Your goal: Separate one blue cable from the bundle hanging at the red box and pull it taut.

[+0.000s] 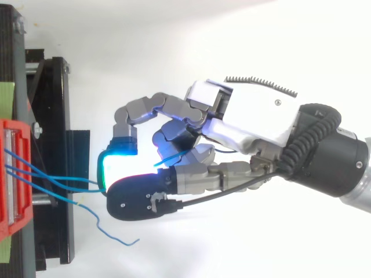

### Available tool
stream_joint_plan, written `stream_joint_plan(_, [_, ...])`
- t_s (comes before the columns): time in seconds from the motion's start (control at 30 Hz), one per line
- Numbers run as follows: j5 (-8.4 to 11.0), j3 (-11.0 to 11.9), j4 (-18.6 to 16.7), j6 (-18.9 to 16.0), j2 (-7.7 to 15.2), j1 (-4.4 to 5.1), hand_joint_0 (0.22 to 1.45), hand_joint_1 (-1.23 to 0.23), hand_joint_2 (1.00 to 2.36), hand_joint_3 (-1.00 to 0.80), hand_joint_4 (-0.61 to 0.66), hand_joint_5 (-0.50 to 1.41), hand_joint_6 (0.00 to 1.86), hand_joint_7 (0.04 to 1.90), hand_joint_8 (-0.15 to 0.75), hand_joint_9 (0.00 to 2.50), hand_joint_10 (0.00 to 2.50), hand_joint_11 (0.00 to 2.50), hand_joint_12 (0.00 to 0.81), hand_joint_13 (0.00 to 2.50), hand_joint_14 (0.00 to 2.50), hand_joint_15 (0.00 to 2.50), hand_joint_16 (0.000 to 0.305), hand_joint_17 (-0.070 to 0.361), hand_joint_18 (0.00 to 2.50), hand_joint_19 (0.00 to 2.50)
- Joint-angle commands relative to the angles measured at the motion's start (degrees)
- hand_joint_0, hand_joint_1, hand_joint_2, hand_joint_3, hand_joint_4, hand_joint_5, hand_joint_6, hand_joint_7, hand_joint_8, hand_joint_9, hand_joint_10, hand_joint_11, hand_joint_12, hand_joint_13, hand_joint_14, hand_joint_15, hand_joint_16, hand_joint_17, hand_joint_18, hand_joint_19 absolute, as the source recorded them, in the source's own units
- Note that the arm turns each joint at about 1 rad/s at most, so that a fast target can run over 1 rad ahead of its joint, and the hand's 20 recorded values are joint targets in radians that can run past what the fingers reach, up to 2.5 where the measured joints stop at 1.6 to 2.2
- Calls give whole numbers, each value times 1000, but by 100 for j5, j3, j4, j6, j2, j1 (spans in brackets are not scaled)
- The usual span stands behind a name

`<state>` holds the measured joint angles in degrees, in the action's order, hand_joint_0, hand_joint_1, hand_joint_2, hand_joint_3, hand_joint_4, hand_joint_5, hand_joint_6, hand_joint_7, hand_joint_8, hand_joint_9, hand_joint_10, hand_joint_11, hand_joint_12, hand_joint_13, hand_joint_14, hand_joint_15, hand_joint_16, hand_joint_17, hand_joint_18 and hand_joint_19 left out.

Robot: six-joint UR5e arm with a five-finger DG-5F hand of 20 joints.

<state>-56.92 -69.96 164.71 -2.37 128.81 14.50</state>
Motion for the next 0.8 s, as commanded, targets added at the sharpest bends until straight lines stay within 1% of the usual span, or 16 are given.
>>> stream_joint_plan(0.0, [-4, 0, 0, 0, -5, 0, 683, -733, 1009, 102, -147, -152, 934, 1399, 340, 946, 2500, 1708, 425, 870, 2500, 1755, 47, 105, 1401, 1675])
stream_joint_plan(0.03, [-4, 0, 0, 0, -5, 0, 681, -727, 1009, 90, -144, -155, 937, 1388, 337, 931, 2500, 1701, 420, 868, 2500, 1795, 46, 103, 1414, 1691])
stream_joint_plan(0.07, [5, 0, 0, 0, -5, 0, 676, -718, 1009, 87, -160, -156, 940, 1379, 325, 919, 2500, 1722, 414, 863, 2500, 1851, 44, 99, 1470, 1902])
stream_joint_plan(0.1, [5, 0, 0, 0, 4, 0, 676, -718, 1009, 87, -164, -156, 940, 1375, 325, 919, 2500, 1721, 407, 859, 2500, 1844, 44, 99, 1472, 1910])
stream_joint_plan(0.17, [-4, 0, 0, 0, -5, 0, 676, -717, 1008, 81, -174, -157, 942, 1375, 308, 914, 2500, 1732, 396, 849, 2500, 1871, 41, 92, 1489, 2079])
stream_joint_plan(0.3, [5, 0, 0, 0, -5, 0, 674, -716, 1008, 89, -178, -157, 942, 1373, 310, 930, 2500, 1695, 395, 851, 2500, 1851, 43, 97, 1500, 2072])
stream_joint_plan(0.33, [5, 0, 0, 0, 4, 0, 681, -730, 1007, 97, -179, -151, 934, 1414, 317, 954, 2500, 1747, 407, 868, 2500, 1829, 45, 102, 1498, 1992])
stream_joint_plan(0.4, [5, 0, 0, 0, 4, 0, 685, -739, 1008, 100, -171, -151, 930, 1433, 318, 966, 2500, 1759, 410, 872, 2500, 1837, 44, 100, 1473, 1908])
stream_joint_plan(0.43, [5, 0, 0, 0, 4, 0, 687, -743, 1009, 97, -172, -150, 928, 1441, 318, 968, 2500, 1799, 412, 872, 2500, 1855, 45, 100, 1467, 1904])
stream_joint_plan(0.77, [5, 0, 0, 0, -5, 0, 692, -749, 1011, 93, -168, -151, 926, 1448, 315, 969, 2500, 1787, 407, 863, 2500, 1829, 43, 96, 1461, 1950])
